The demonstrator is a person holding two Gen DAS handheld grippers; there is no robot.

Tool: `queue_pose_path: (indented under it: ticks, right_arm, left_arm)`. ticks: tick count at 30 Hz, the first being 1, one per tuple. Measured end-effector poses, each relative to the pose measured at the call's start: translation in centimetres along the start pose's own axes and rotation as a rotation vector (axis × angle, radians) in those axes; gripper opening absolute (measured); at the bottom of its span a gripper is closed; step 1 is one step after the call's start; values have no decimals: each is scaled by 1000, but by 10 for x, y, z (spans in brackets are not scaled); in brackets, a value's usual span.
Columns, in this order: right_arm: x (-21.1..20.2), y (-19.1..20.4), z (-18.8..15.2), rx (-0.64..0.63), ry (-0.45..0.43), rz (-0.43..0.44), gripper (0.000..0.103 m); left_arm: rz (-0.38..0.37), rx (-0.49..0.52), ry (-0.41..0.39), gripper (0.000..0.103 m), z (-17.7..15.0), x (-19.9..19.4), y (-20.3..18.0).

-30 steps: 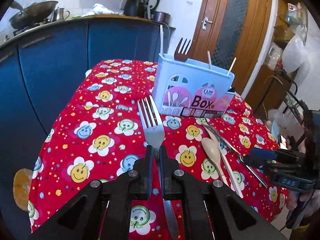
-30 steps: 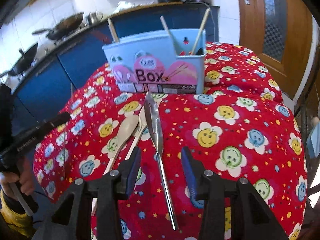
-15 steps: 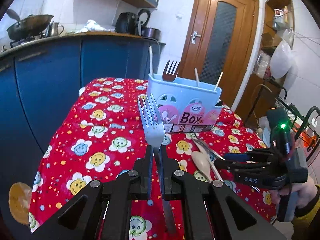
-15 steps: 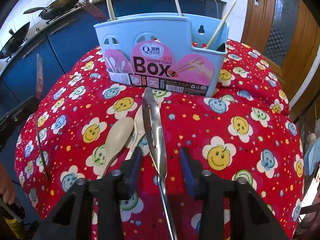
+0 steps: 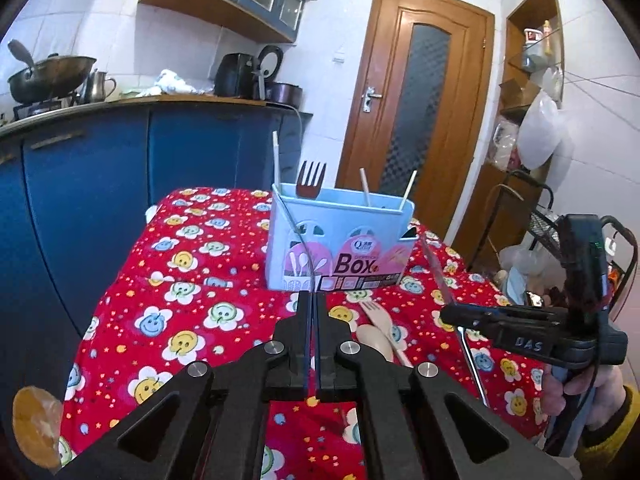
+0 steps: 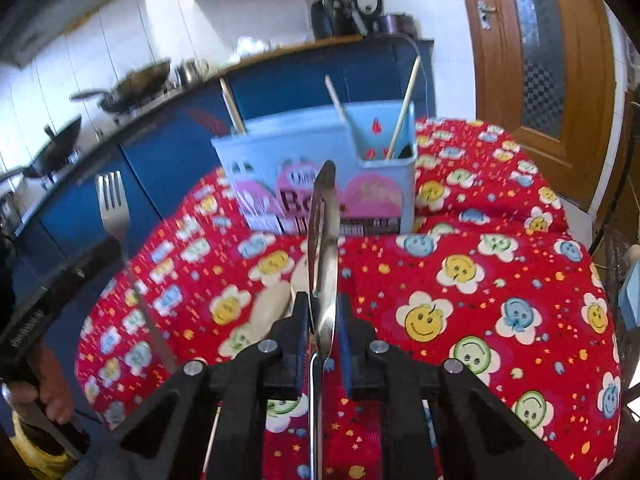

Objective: Organize utensils
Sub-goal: 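Lift the fork over the blue box with the left tool while the right tool raises the knife, then open the left tool to drop the fork into the blue box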

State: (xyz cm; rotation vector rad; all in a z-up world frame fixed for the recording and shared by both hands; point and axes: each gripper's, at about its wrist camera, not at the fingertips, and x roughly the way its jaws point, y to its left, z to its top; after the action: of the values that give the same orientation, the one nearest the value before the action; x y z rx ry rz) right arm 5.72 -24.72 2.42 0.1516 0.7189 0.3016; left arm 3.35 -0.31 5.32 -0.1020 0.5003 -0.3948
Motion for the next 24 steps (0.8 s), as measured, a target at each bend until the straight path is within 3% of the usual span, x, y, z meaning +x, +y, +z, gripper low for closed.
queue_pose_path:
  ticks: [14, 24]
  right_arm:
    - [-53, 6, 16, 32, -258, 68, 14]
    - [-64, -1, 40, 31, -353, 69, 14]
  left_arm:
    - [-19, -1, -46, 0, 23, -4, -3]
    - [-27, 21, -114, 0, 61, 1, -12]
